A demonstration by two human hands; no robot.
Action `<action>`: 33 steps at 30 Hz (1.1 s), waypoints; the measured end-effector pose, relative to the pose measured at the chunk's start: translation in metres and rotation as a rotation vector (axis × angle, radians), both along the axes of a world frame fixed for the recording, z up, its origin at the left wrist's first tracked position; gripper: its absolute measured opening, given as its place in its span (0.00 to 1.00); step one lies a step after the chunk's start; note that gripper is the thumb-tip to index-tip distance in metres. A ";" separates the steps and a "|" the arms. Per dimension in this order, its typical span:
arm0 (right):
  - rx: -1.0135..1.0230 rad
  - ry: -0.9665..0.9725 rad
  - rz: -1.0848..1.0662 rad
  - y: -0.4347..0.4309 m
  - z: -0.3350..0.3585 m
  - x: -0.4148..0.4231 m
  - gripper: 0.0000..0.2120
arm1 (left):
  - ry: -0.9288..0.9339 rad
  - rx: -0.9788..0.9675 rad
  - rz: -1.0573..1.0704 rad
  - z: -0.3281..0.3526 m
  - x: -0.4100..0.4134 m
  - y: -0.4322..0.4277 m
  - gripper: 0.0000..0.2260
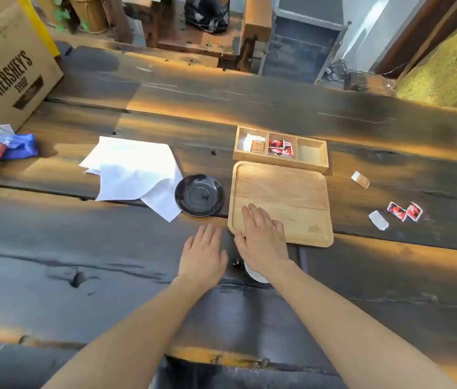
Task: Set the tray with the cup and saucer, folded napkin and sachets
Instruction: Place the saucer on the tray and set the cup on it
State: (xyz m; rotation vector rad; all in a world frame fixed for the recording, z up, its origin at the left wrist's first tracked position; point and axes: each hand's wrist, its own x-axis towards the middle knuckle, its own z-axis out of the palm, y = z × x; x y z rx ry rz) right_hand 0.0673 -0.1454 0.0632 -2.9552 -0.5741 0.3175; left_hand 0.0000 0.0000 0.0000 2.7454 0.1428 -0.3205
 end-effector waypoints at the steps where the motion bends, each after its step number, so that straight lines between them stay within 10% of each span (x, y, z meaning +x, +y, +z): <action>1: -0.005 0.022 0.011 0.003 -0.005 0.004 0.29 | 0.041 0.007 -0.002 -0.010 0.001 0.000 0.28; 15: 0.199 0.131 0.095 0.062 -0.079 0.103 0.20 | -0.124 0.097 0.038 -0.096 0.050 0.009 0.29; 24: 0.191 0.128 -0.147 0.111 -0.107 0.159 0.09 | -0.147 0.094 0.058 -0.101 0.051 0.009 0.29; 33: 0.594 0.261 -0.477 0.076 -0.094 0.181 0.14 | -0.124 0.106 0.066 -0.101 0.052 0.008 0.30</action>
